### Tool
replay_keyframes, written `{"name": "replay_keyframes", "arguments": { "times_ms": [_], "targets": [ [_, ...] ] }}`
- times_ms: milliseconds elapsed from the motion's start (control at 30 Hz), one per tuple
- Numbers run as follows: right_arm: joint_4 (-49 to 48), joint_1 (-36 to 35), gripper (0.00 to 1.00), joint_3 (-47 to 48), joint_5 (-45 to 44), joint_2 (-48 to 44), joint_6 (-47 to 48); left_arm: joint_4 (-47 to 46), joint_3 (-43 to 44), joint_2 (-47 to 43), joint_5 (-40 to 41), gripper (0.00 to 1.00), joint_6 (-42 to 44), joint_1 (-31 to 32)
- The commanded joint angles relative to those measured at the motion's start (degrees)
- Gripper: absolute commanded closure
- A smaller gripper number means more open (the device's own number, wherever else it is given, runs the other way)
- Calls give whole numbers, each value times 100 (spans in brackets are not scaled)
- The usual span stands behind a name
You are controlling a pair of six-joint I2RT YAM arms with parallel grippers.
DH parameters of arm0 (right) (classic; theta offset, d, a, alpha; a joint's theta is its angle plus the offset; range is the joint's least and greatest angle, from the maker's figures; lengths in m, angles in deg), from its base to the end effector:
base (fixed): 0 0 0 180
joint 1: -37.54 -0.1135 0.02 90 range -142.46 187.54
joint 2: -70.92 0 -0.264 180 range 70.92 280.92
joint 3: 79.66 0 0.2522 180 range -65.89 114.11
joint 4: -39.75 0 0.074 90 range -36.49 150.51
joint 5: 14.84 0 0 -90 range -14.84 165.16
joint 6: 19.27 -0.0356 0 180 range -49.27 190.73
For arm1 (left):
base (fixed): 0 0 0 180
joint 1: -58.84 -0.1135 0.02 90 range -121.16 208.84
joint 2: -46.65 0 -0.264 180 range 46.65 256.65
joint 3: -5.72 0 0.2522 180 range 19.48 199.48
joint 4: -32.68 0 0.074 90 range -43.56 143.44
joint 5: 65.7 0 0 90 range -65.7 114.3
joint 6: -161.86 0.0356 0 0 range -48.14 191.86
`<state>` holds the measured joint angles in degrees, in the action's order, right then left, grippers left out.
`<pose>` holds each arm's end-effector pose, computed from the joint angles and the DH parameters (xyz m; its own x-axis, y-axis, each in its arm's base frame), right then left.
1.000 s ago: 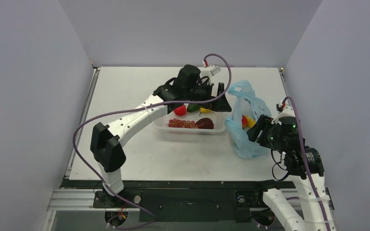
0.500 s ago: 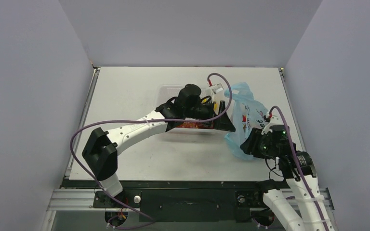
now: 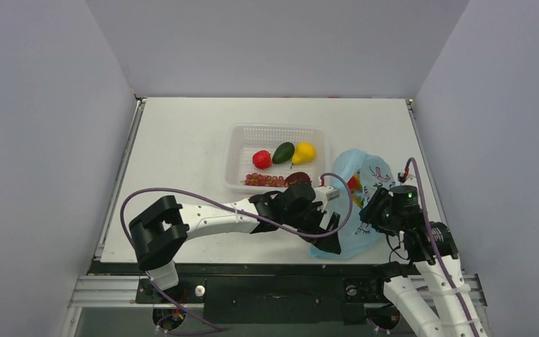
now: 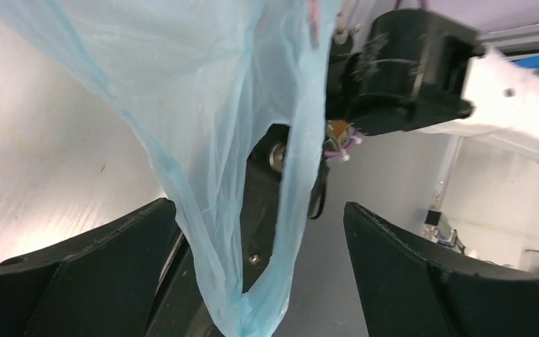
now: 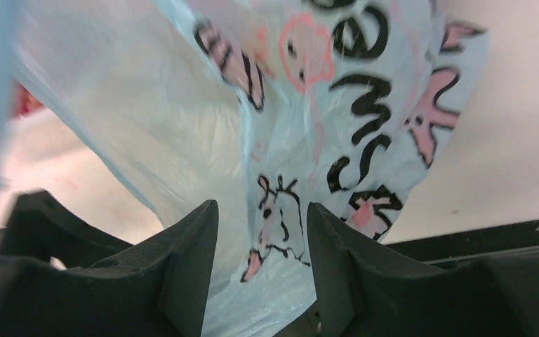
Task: Take the fake fruits out of the plastic bag
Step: Adjust the plastic bag at the center of the board.
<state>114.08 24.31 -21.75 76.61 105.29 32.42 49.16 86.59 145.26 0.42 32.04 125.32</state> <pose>0.0997 0.0244 0.2784 -0.7433 0.4619 -0.4839 0.2758 0.8707 0.4073 0.1416 -0.3614 0.2378 -0.7948 0.3589 -0.4893 0.6028 0.3747 -0.7044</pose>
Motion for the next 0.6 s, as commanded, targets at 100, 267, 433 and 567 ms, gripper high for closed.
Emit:
{"name": "replay_keyframes", "arguments": {
  "times_ms": [100,267,433,567],
  "targets": [
    [-598,-44,50,1156,-1267,630,137,-572,-294,-574,561,8,77,67],
    [-892,-48,38,1344,-1008,1215,785,-438,-82,-702,683,3,329,-7],
    [-885,-89,37,1386,-1189,1676,994,-462,47,-893,666,3,426,-367],
    [-894,-127,32,1385,-1493,1869,1068,-451,201,-897,525,3,317,-891]
  ]
}}
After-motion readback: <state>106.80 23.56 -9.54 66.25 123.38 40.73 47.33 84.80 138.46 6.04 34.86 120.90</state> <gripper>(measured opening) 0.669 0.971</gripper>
